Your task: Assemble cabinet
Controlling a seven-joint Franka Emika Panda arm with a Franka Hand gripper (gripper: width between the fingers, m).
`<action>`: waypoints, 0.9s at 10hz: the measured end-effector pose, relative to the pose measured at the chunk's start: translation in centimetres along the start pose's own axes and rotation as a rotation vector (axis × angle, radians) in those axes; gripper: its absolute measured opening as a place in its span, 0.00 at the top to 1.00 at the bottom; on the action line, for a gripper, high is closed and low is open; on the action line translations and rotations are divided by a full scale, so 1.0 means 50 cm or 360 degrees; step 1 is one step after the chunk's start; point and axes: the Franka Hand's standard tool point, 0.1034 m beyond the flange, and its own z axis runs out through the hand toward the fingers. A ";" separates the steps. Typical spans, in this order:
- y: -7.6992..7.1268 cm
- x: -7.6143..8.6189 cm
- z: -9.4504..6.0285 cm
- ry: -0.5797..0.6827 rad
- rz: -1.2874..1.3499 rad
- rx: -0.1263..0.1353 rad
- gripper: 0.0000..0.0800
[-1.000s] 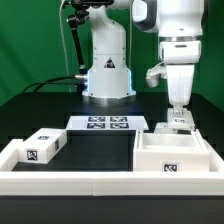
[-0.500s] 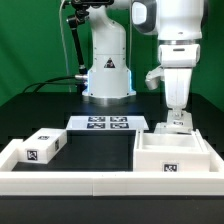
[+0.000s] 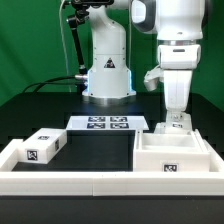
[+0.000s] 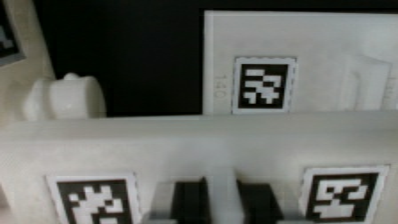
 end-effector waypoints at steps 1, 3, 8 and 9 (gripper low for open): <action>0.000 0.002 -0.002 -0.0008 0.0001 0.0010 0.91; -0.001 0.006 -0.012 -0.0014 0.0005 0.0008 0.91; 0.004 0.003 -0.012 -0.0010 -0.0021 0.0008 0.91; 0.009 0.000 -0.010 -0.0009 -0.0017 0.0009 0.91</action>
Offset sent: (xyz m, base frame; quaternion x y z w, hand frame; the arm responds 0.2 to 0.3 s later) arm -0.0048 0.0079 0.0157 0.0018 -0.0042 0.0054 1.0000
